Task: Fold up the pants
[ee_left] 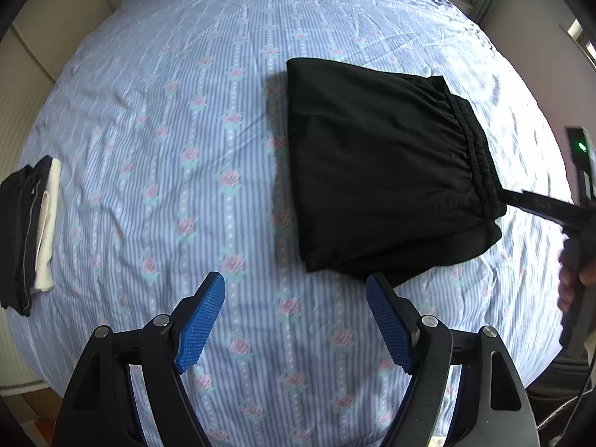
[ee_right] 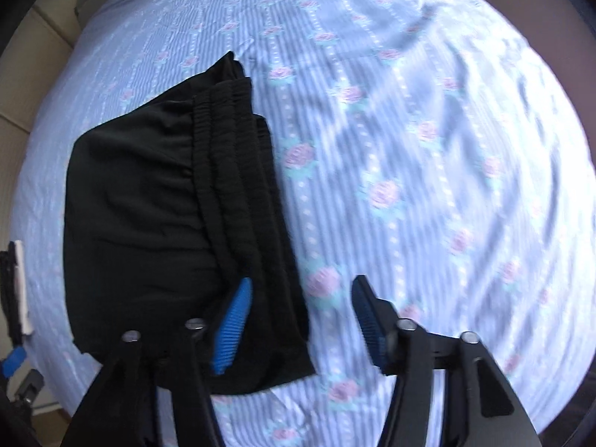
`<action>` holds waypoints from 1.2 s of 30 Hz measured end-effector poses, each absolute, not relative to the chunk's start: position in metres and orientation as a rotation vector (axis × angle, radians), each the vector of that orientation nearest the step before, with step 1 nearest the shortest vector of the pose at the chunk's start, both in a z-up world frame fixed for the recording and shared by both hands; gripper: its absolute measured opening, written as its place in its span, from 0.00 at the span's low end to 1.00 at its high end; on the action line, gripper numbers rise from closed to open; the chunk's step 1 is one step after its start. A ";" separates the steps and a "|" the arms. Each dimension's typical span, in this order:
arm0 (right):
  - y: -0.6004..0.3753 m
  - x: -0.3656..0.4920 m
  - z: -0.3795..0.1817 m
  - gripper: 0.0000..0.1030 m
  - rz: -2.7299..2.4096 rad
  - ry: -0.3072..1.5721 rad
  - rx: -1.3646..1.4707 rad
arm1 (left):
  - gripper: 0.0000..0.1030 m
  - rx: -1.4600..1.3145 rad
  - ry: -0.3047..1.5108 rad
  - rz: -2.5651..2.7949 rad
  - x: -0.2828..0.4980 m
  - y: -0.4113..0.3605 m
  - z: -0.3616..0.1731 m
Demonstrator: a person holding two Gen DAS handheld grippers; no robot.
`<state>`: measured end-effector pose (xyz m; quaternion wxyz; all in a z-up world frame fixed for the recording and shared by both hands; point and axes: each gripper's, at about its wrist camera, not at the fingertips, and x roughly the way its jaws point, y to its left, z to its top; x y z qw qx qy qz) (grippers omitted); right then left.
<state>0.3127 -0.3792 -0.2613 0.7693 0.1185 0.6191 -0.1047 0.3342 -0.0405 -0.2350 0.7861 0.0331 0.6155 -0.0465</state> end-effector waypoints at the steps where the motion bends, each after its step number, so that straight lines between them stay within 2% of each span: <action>1: -0.379 0.303 -0.254 0.59 -0.249 1.332 0.255 | 0.75 0.069 1.325 -0.100 0.331 -0.038 -0.235; 12: -0.292 0.202 -0.198 0.59 -0.113 1.233 0.317 | 0.75 0.087 1.249 -0.106 0.295 0.016 -0.199; 22: -0.187 0.177 -0.177 0.59 -0.166 1.123 0.503 | 0.75 0.213 1.165 -0.375 0.326 0.069 -0.176; 25: -0.168 0.170 -0.174 0.67 -0.251 1.041 0.604 | 0.75 0.260 1.134 -0.449 0.343 0.083 -0.177; 30: -0.145 0.165 -0.188 0.75 -0.406 0.926 0.821 | 0.75 0.307 1.127 -0.521 0.384 0.104 -0.191; 36: -0.123 0.180 -0.236 0.76 -0.461 0.851 1.010 | 0.75 0.299 1.124 -0.546 0.422 0.110 -0.217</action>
